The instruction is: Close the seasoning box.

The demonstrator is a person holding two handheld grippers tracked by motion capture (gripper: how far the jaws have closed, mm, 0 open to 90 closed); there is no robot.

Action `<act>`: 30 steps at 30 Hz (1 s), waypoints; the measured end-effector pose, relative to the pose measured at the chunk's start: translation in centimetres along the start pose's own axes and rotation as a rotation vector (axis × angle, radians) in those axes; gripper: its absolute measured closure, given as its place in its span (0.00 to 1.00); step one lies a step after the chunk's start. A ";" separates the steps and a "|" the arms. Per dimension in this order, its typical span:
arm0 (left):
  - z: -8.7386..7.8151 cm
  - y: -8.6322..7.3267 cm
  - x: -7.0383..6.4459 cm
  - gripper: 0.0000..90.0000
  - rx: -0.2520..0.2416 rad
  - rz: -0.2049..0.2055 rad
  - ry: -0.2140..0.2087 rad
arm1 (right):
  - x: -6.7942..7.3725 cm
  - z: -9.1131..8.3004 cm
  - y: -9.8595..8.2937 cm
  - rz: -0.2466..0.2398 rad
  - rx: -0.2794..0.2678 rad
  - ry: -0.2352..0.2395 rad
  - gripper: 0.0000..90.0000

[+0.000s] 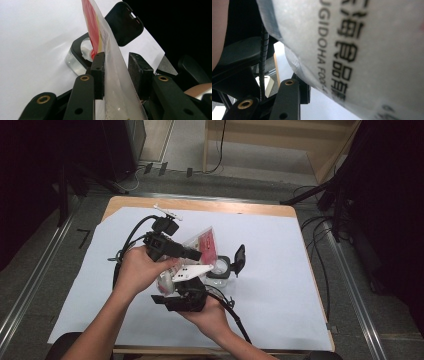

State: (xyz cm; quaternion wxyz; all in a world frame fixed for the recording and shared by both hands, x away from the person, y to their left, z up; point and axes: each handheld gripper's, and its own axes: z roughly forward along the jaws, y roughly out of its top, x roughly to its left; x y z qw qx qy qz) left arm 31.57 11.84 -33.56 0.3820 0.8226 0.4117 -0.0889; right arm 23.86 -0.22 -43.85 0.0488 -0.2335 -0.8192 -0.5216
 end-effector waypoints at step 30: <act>-0.1 0.0 -0.4 0.74 0.008 0.005 0.006 | 0.1 0.3 0.1 0.006 -0.018 0.002 0.69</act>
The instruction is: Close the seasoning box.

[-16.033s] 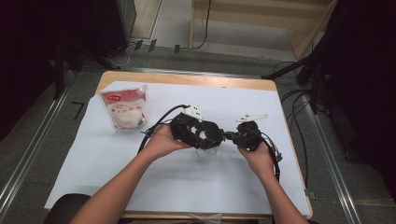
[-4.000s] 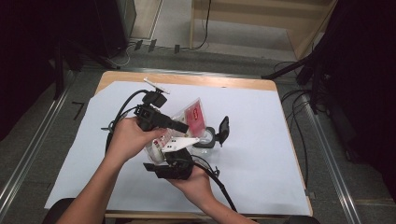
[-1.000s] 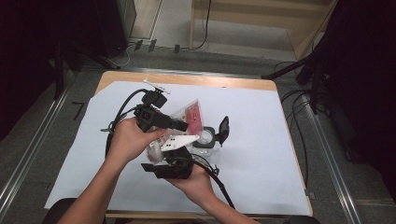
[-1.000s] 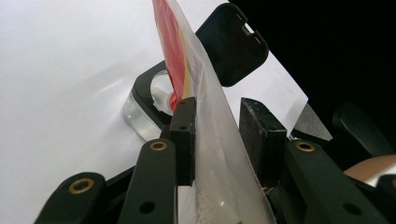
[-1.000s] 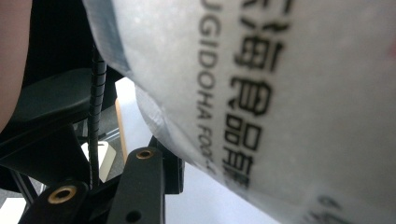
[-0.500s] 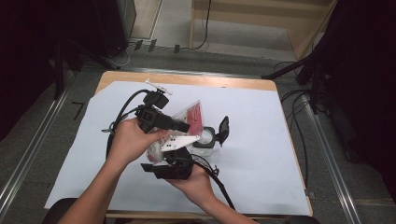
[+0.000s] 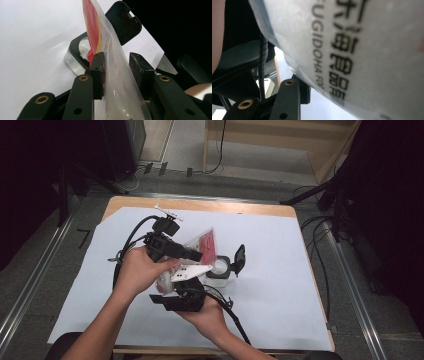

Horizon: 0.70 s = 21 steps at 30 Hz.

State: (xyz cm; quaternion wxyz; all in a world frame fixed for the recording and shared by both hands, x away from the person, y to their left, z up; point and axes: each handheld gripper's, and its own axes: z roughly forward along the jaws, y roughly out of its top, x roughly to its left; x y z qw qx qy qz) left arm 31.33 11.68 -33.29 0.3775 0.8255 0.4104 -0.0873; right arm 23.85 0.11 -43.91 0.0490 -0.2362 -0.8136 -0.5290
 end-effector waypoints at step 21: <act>-0.1 0.0 -0.3 0.73 0.003 0.007 0.014 | 0.0 0.0 0.1 -0.011 0.000 0.010 0.69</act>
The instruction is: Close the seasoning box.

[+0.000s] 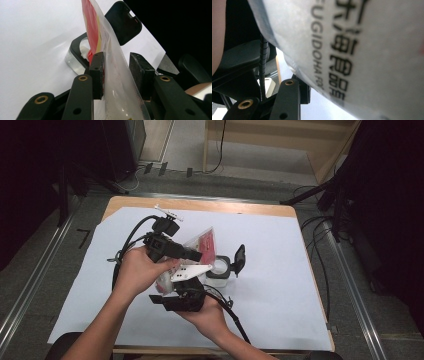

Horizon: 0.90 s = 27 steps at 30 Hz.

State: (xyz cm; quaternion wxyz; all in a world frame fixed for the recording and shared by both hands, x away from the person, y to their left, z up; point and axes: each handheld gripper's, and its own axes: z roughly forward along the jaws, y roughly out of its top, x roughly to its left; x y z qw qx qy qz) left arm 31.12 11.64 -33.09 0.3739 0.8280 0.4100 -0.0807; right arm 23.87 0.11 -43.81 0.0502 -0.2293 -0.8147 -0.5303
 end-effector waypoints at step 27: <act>0.1 -0.1 0.3 0.74 -0.002 -0.004 -0.016 | 0.0 0.0 -0.1 0.005 0.007 -0.003 0.69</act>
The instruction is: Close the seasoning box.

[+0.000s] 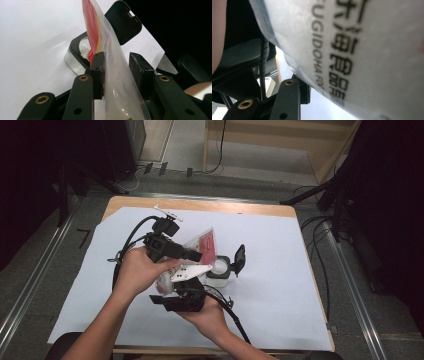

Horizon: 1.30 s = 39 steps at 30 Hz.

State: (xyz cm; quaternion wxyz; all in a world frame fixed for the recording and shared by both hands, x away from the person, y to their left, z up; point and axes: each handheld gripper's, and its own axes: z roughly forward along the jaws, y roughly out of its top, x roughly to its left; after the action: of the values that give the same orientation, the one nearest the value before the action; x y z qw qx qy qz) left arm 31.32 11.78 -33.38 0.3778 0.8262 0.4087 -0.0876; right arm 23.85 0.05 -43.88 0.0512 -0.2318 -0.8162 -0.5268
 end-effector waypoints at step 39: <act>0.1 0.0 0.3 0.79 -0.004 -0.022 0.006 | 0.2 -0.2 0.2 0.000 0.014 -0.012 0.70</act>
State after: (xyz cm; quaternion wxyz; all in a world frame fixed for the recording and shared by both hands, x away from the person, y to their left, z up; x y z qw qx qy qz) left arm 31.54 11.95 -33.60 0.3774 0.8211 0.4191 -0.0885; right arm 23.75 -0.01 -43.61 0.0480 -0.2347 -0.8201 -0.5197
